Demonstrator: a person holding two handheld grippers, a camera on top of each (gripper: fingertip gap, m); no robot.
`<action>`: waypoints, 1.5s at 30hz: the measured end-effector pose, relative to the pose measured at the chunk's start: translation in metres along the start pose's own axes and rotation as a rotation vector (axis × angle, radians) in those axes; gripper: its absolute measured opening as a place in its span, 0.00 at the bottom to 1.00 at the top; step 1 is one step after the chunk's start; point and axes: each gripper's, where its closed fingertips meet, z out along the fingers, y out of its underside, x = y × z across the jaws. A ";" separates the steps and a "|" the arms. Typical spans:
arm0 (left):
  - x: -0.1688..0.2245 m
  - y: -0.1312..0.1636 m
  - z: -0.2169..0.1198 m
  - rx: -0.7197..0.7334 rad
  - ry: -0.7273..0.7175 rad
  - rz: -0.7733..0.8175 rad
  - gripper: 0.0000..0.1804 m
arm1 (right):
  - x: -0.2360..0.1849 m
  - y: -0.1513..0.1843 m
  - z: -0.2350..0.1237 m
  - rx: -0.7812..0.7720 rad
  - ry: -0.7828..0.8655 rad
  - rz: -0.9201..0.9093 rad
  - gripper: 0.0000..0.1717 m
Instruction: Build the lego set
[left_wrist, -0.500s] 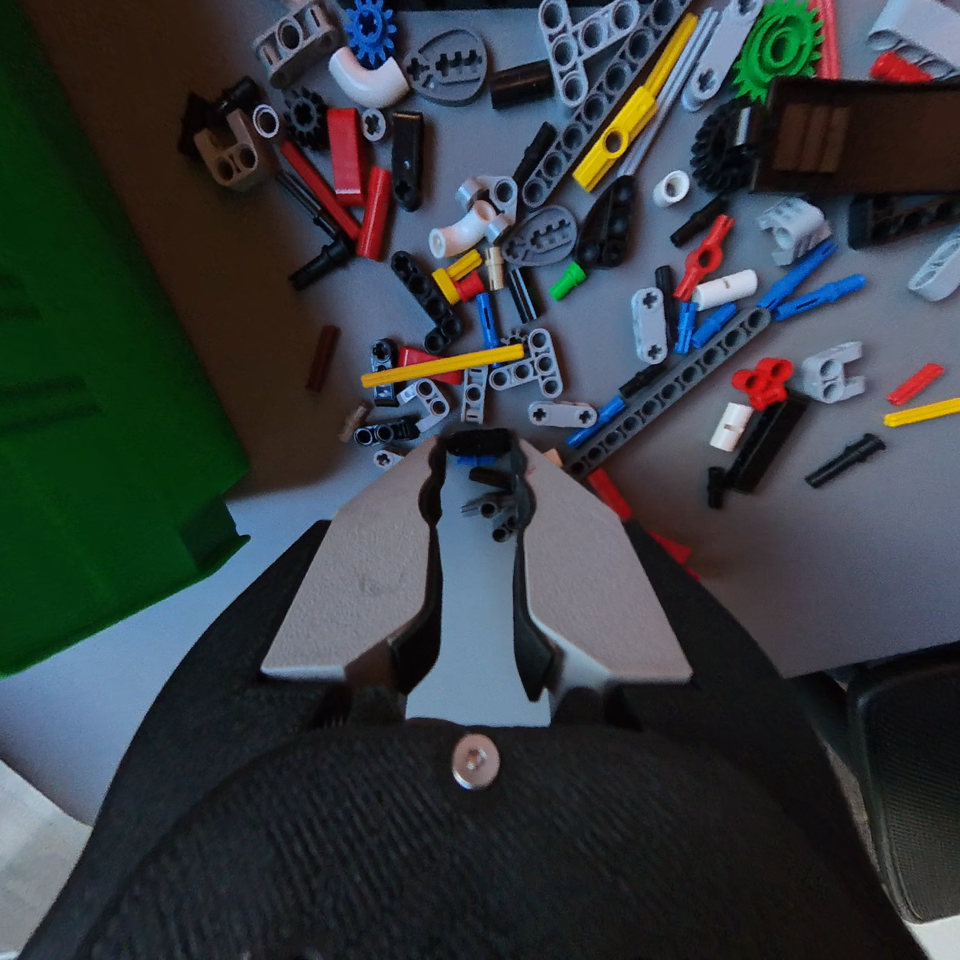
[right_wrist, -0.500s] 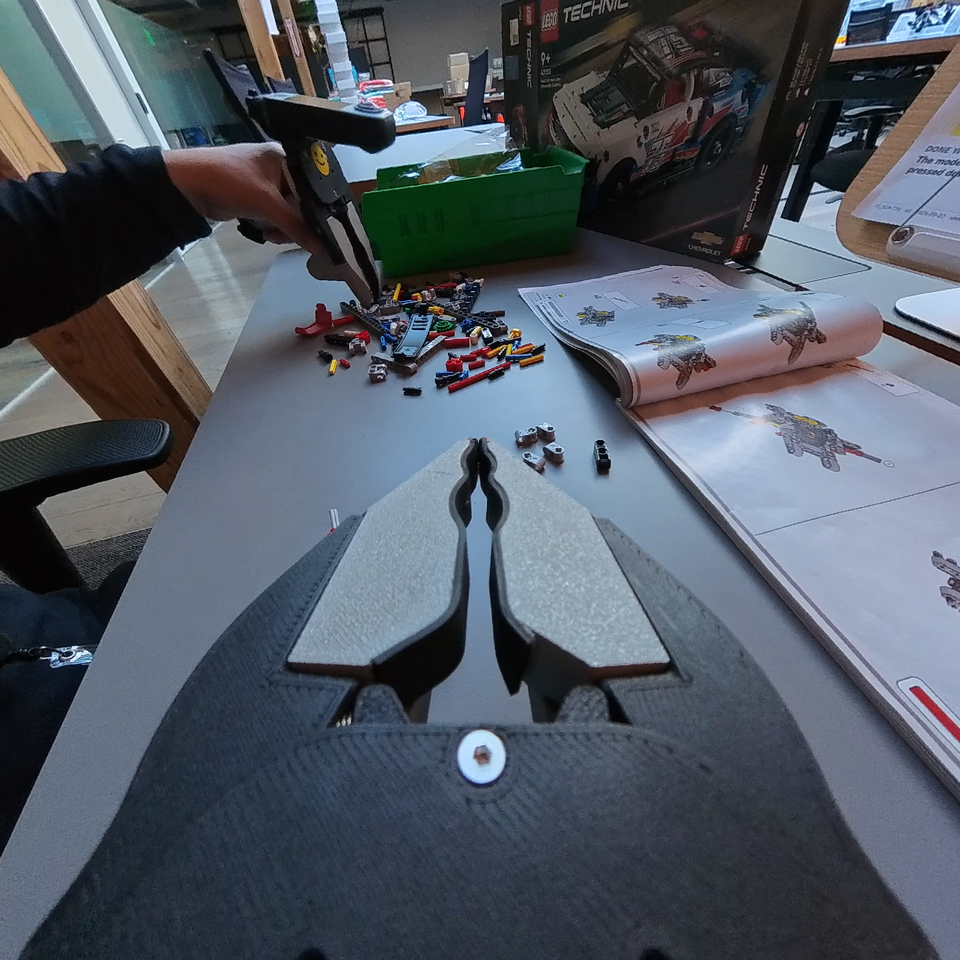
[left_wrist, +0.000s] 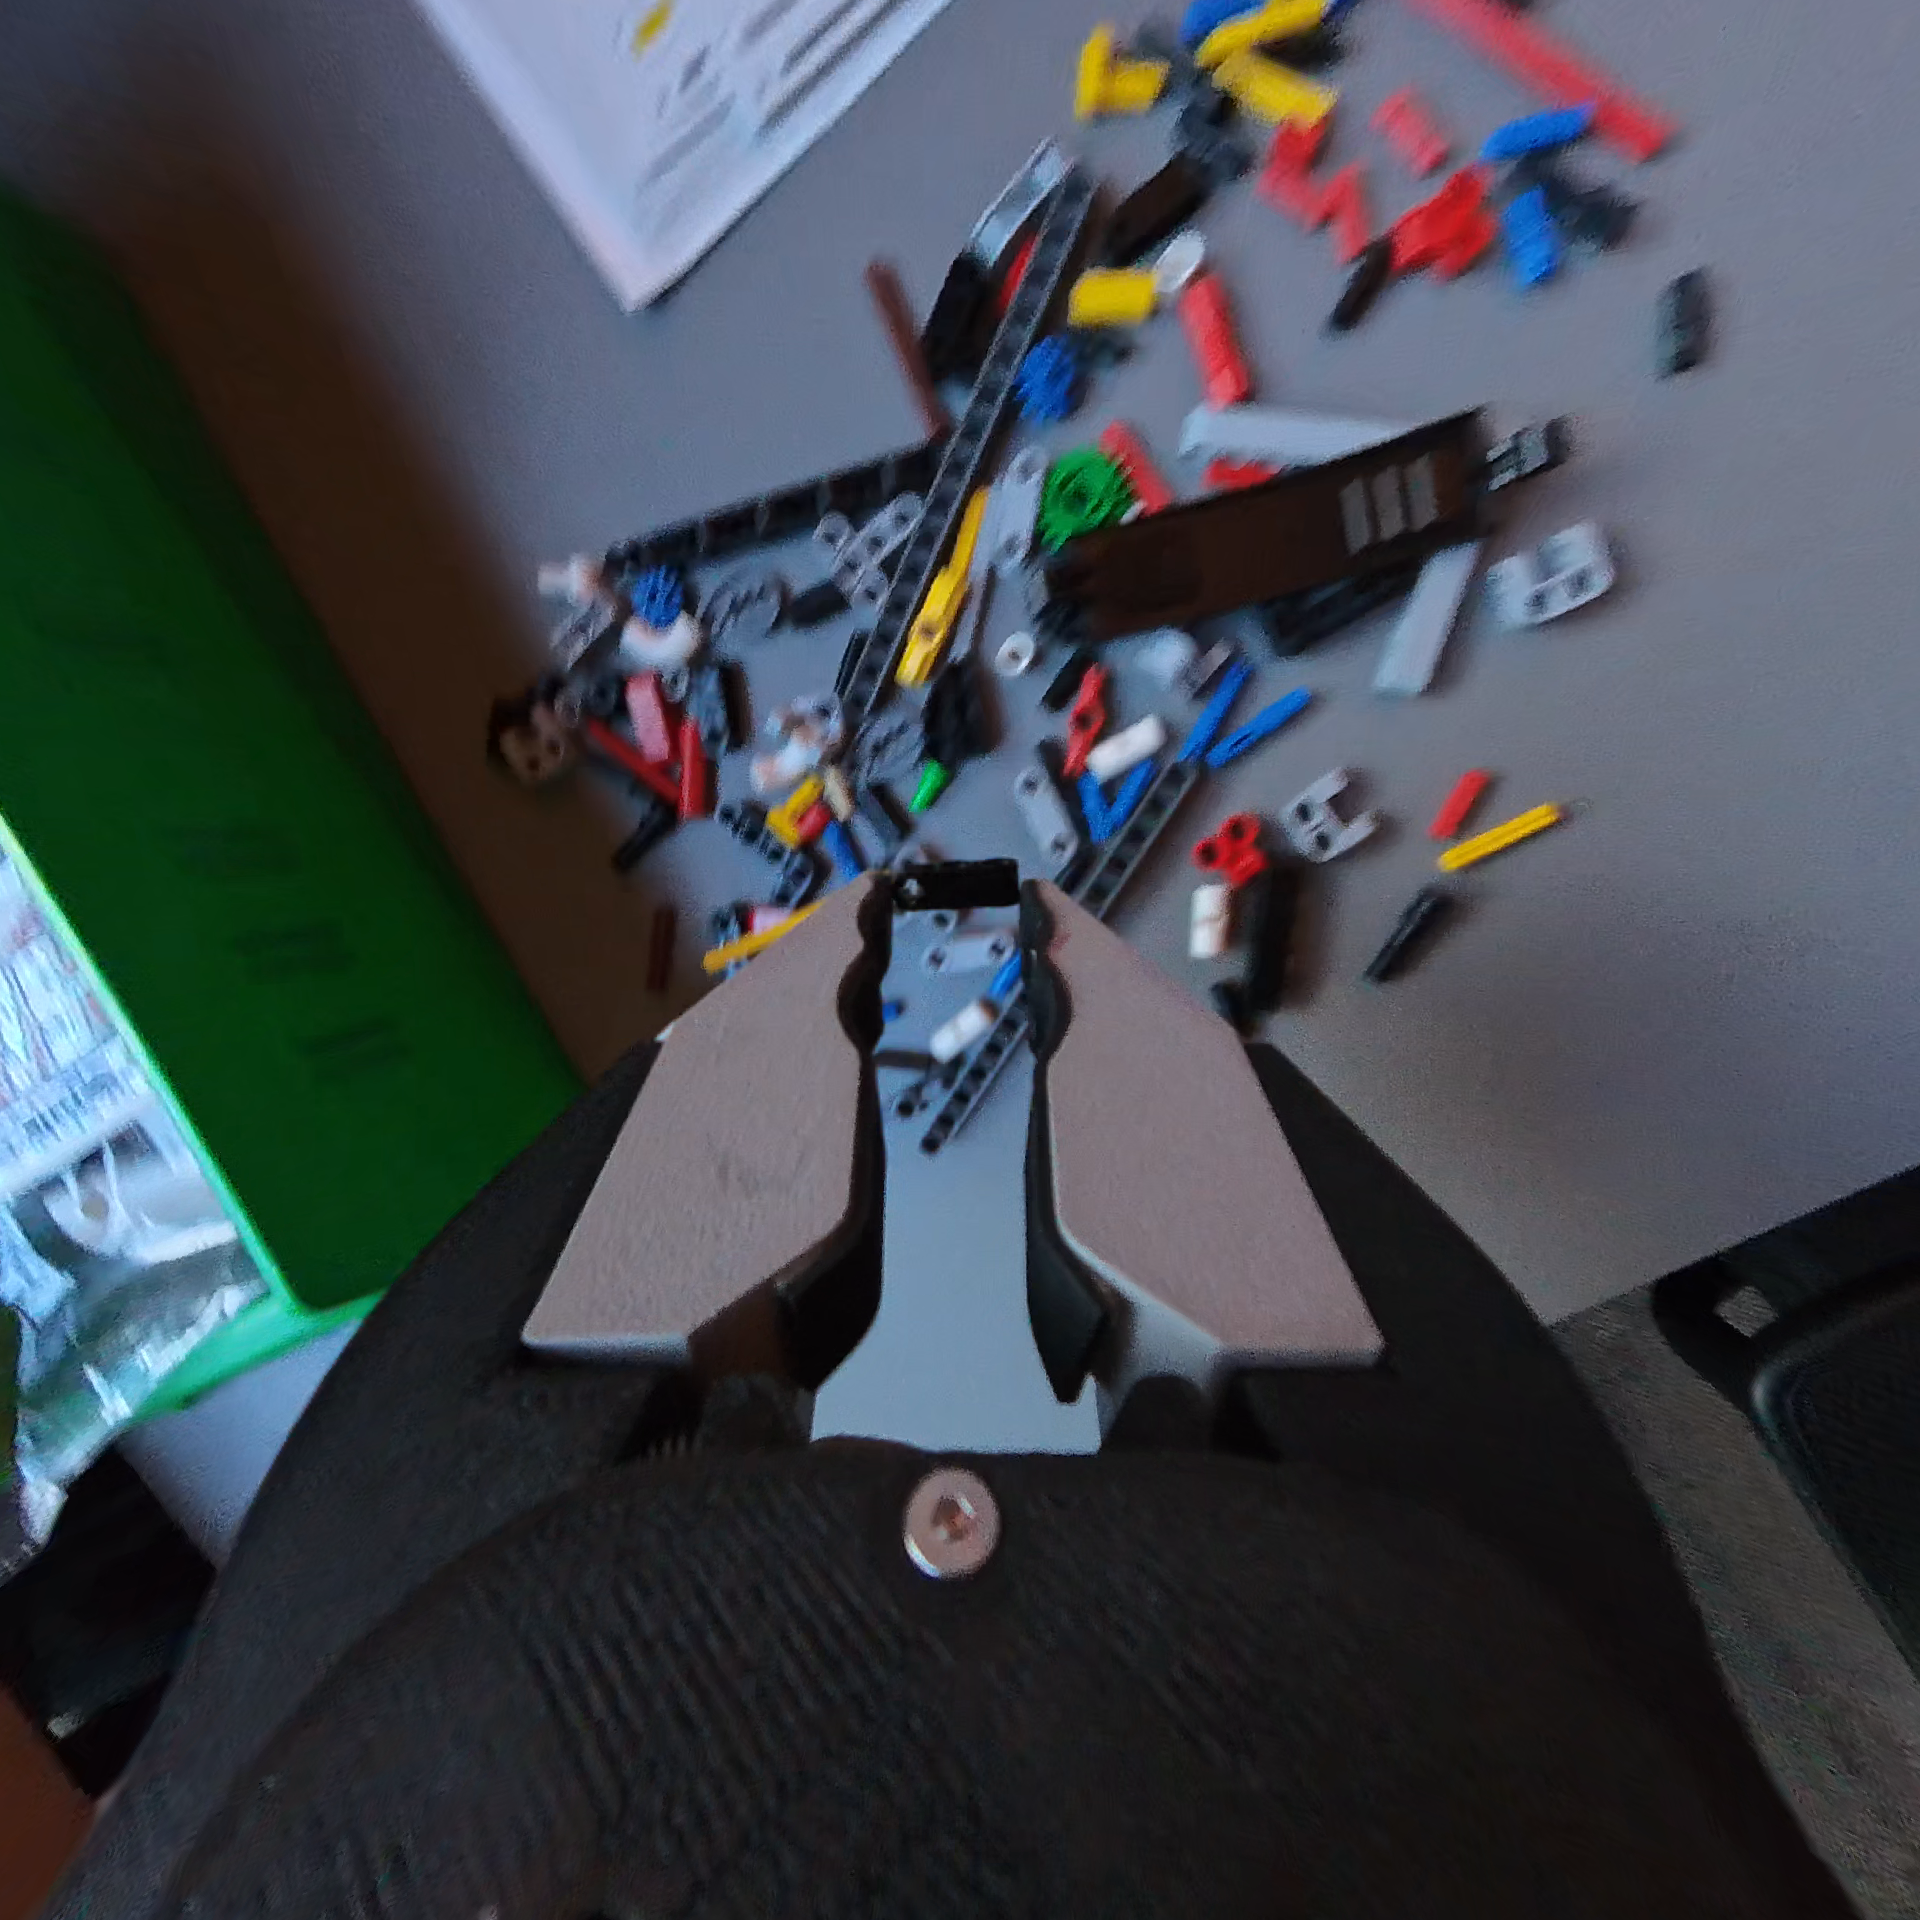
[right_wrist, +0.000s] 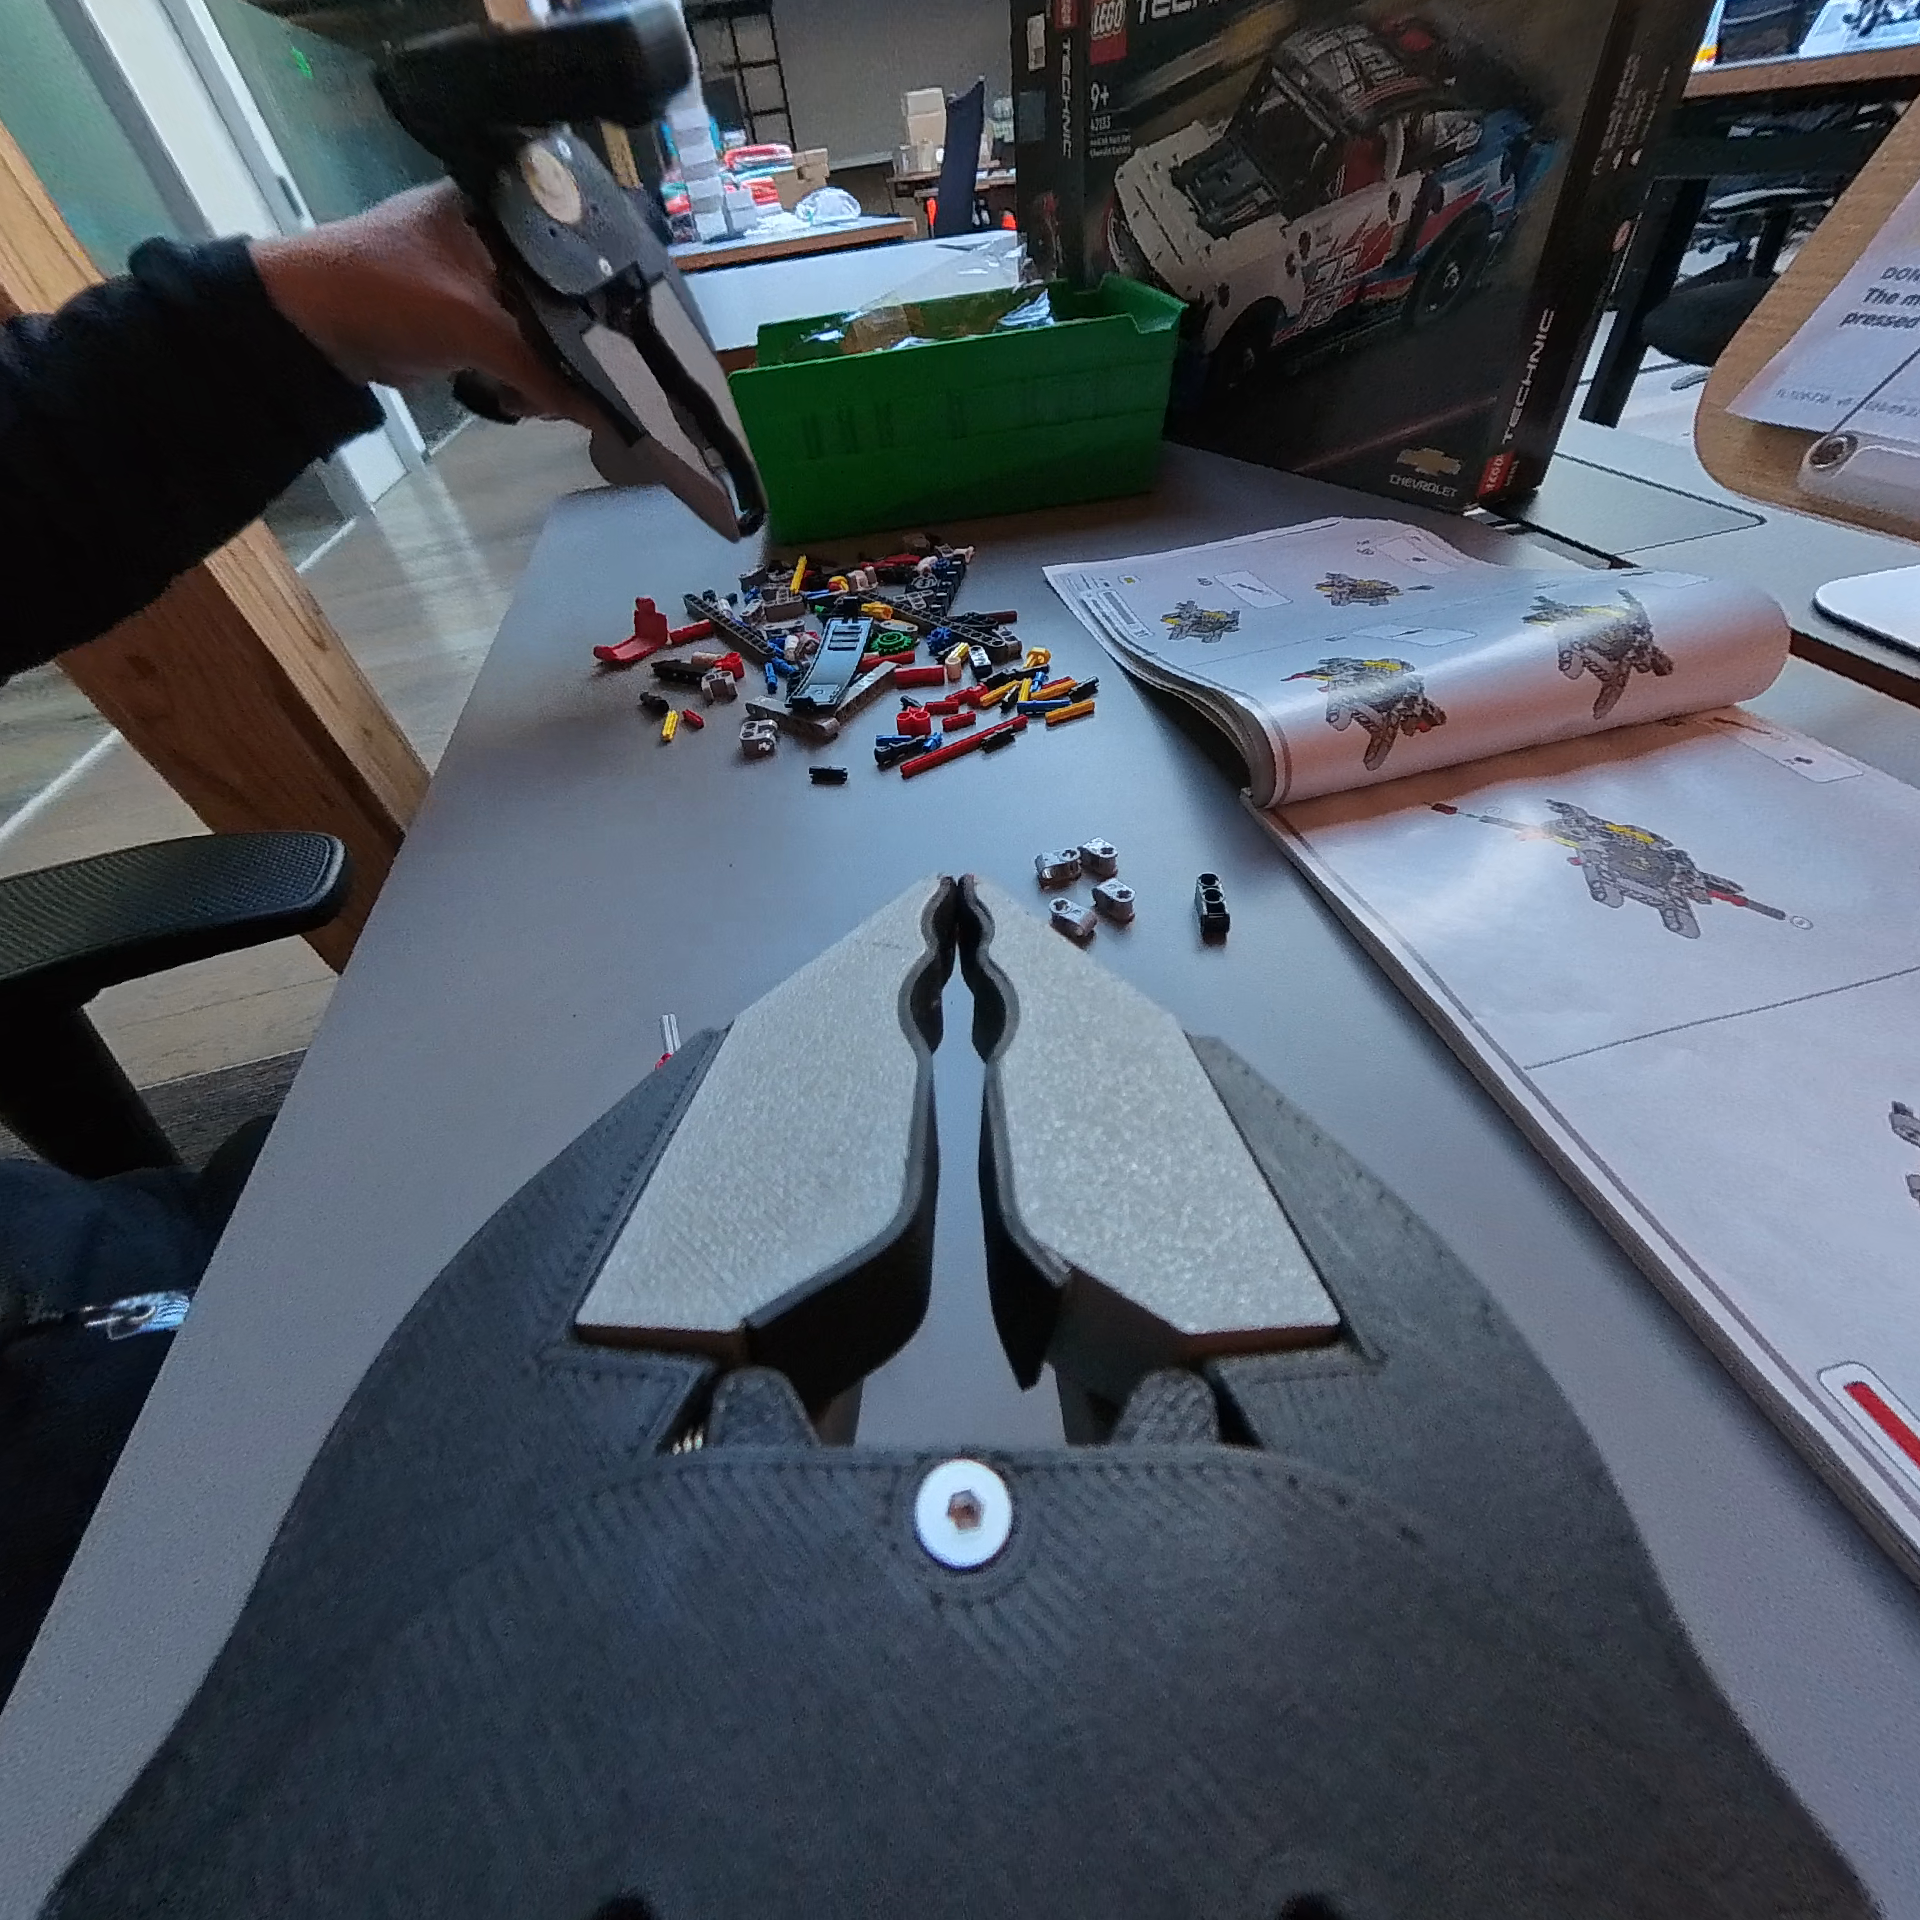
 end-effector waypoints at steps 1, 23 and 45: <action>0.008 -0.014 -0.001 0.020 -0.001 0.040 0.12 | 0.000 0.000 0.001 -0.003 -0.002 -0.002 0.00; 0.198 -0.243 0.114 0.006 0.263 0.410 0.12 | -0.002 -0.011 -0.005 0.019 0.004 -0.063 0.00; 0.211 -0.178 0.047 0.220 0.326 0.219 0.14 | 0.001 -0.017 -0.010 0.038 0.027 -0.073 0.00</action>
